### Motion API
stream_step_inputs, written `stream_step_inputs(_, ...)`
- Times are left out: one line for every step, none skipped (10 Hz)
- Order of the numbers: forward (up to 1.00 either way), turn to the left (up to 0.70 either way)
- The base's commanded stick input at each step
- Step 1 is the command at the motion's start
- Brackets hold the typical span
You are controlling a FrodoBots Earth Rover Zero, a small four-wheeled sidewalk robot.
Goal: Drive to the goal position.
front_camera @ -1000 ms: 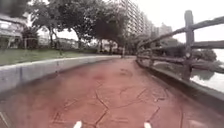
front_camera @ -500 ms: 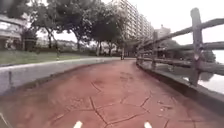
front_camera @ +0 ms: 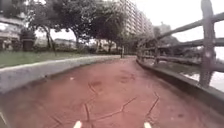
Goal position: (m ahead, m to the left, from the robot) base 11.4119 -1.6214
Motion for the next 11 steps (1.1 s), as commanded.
stream_step_inputs(0.5, 0.0)
stream_step_inputs(0.5, 0.0)
stream_step_inputs(0.5, 0.0)
stream_step_inputs(0.5, 0.0)
stream_step_inputs(0.5, 0.0)
stream_step_inputs(0.5, 0.0)
stream_step_inputs(0.5, 0.0)
stream_step_inputs(0.5, 0.0)
stream_step_inputs(0.5, 0.0)
stream_step_inputs(0.5, 0.0)
stream_step_inputs(0.5, 0.0)
